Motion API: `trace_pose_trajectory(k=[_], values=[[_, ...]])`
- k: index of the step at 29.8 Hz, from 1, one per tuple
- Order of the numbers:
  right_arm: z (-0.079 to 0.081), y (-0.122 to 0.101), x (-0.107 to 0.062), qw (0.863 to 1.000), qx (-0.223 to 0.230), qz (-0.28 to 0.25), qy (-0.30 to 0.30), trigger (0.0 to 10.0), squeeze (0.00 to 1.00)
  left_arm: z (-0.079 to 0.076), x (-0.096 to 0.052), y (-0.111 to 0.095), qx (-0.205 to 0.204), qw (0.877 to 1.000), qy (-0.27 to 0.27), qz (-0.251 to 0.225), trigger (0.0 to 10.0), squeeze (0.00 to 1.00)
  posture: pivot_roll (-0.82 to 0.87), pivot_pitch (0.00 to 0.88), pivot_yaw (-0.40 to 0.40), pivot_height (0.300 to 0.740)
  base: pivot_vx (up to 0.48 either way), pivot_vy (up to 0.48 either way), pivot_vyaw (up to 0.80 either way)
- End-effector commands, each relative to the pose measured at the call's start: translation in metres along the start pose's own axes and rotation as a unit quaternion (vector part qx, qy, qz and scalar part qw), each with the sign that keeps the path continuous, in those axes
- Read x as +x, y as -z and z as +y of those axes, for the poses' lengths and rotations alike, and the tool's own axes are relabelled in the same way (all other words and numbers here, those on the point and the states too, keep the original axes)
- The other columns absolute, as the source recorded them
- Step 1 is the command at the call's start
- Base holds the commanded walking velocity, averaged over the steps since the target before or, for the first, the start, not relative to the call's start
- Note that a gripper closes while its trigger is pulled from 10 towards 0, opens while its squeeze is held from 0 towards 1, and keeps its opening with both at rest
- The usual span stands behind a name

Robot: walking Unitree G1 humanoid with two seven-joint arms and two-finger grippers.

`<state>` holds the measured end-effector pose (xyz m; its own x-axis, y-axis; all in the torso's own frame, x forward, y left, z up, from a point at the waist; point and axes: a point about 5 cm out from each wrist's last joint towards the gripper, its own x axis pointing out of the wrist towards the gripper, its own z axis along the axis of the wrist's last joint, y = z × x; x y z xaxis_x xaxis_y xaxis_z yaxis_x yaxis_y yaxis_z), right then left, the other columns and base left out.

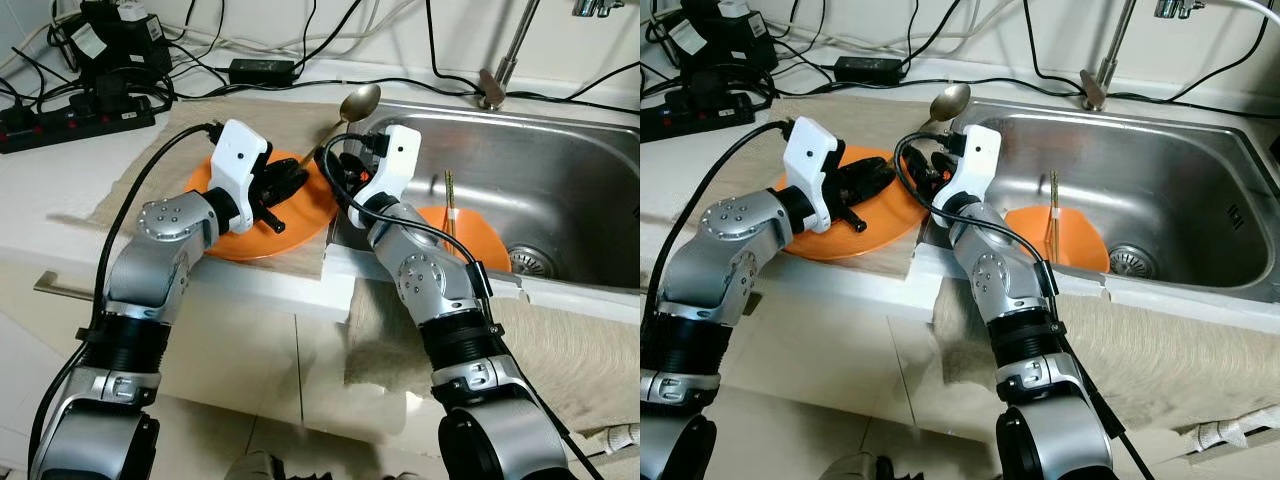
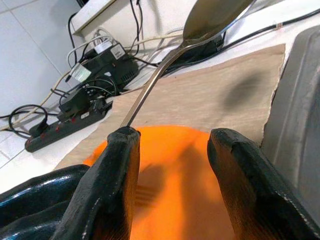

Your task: Kitchen organization

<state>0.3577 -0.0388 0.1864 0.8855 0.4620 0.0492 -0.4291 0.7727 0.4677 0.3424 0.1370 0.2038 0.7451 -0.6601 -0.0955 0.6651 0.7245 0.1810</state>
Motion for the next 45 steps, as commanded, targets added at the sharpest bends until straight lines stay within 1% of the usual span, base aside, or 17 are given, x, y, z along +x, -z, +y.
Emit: trace_pose_trajectory(k=[1,8,11,15,21,24,27,31,32,35,39,45], values=[[0.039,-0.012,0.009,0.997,0.033,-0.028,-0.058,10.0,0.0,-0.006,0.004,0.008,0.004,0.999,0.024,0.024,0.0,0.0,0.09,0.017,0.01,0.74,0.0,0.0,0.0],[0.04,-0.012,0.009,0.997,0.044,-0.025,-0.06,10.0,0.0,-0.008,0.005,0.015,0.006,0.999,0.03,0.034,0.0,0.0,0.09,0.025,0.011,0.74,0.0,0.0,0.0],[0.041,-0.012,0.009,0.997,0.045,-0.021,-0.065,10.0,0.0,-0.004,0.005,0.018,0.007,0.999,0.018,0.042,0.0,0.0,0.09,0.026,0.01,0.74,0.0,0.0,0.0],[0.043,-0.012,0.008,0.996,0.046,-0.019,-0.069,10.0,0.0,-0.002,0.004,0.018,0.007,0.999,0.016,0.043,0.0,0.0,0.09,0.027,0.009,0.74,0.0,0.0,0.0],[0.046,-0.011,0.007,0.996,0.045,-0.013,-0.082,10.0,0.0,0.011,0.003,0.029,-0.004,0.997,-0.024,0.075,0.0,0.0,0.09,0.032,0.011,0.74,0.0,0.0,0.0],[0.046,-0.011,0.006,0.996,0.044,-0.012,-0.082,10.0,0.0,0.01,0.004,0.028,0.002,0.997,-0.022,0.074,0.0,0.0,0.09,0.033,0.011,0.74,0.0,0.0,0.0],[0.046,-0.011,0.006,0.996,0.043,-0.012,-0.083,10.0,0.0,0.011,0.005,0.029,0.0,0.996,-0.026,0.08,0.0,0.0,0.09,0.033,0.011,0.74,0.0,0.0,0.0],[0.043,-0.012,0.005,0.996,0.036,-0.013,-0.077,10.0,0.0,0.026,0.003,0.037,-0.013,0.992,-0.078,0.102,0.0,0.0,0.09,0.036,0.014,0.74,0.0,0.0,0.0],[0.042,-0.012,0.005,0.997,0.034,-0.013,-0.074,10.0,0.0,0.029,0.002,0.037,-0.012,0.992,-0.081,0.1,0.0,0.0,0.09,0.036,0.014,0.74,0.0,0.0,0.0],[0.039,-0.012,0.004,0.997,0.032,-0.013,-0.068,10.0,0.0,0.027,0.003,0.031,-0.006,0.994,-0.072,0.087,0.0,0.0,0.09,0.036,0.014,0.74,0.0,0.0,0.0],[0.038,-0.013,0.004,0.997,0.034,-0.014,-0.066,10.0,0.0,0.029,0.005,0.025,-0.002,0.994,-0.083,0.077,0.0,0.0,0.09,0.037,0.014,0.74,0.0,0.0,0.0],[0.037,-0.012,0.003,0.998,0.032,-0.011,-0.062,10.0,0.0,0.047,0.001,0.029,0.004,0.987,-0.133,0.094,0.0,0.0,0.09,0.038,0.016,0.74,0.0,0.0,0.0]])
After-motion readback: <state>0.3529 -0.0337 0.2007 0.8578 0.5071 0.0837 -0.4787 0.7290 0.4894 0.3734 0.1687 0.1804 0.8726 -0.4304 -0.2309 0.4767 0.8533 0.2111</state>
